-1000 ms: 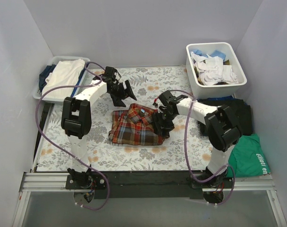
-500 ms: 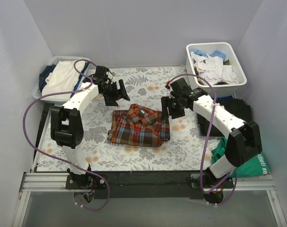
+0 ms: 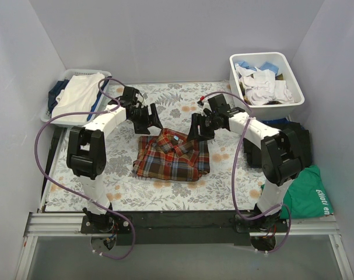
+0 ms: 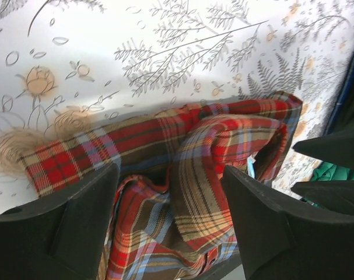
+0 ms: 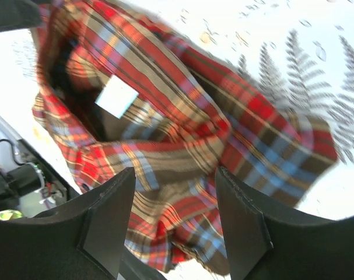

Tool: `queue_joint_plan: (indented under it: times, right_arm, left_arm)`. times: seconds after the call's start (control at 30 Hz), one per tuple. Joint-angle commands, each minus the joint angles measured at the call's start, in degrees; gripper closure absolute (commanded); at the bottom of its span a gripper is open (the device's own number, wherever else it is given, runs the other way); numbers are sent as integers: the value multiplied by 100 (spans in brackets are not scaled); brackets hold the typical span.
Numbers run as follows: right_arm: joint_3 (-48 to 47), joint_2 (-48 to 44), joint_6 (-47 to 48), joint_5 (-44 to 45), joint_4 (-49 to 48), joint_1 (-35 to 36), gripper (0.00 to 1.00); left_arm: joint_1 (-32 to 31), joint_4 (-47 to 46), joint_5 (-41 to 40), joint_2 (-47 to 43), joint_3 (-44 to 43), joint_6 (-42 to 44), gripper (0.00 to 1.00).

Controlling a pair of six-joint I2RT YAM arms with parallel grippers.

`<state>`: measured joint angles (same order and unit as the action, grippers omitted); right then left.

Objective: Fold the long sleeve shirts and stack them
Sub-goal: Fold the shirt

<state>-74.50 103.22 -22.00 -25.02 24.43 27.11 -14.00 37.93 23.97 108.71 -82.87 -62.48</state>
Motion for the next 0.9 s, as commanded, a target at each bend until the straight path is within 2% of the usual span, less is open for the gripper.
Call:
queue_joint_plan:
  times: [0.0,0.3,0.47,0.57,0.7,0.83,0.87]
  right_arm:
    - [-214,260,-226,-504,-527,4,35]
    - [-337,559,-279,-30,-263,-4,34]
    - [-574,725,-270,40,-140,-4,36]
    - [-680,822,-261,49,-79,-4,41]
    - [-838,902,-182,41,9,-13,51]
    - [-926,989,-129,14,124,-4,64]
    - [-943,1033,-112,-29,133,-4,64]
  left_arm:
    - [-15,-243,310,36,-229,-28,28]
    - [-85,39,380,256,-458,218,26]
    - [-393,302,118,511,-800,447,27]
    - [-560,538,-163,722,-1038,482,35]
    - [-657,864,-673,889,-1275,465,51]
    - [-674,1224,-1383,898,-1380,386,73]
    - [-666,1269,-1508,881,-1381,368,81]
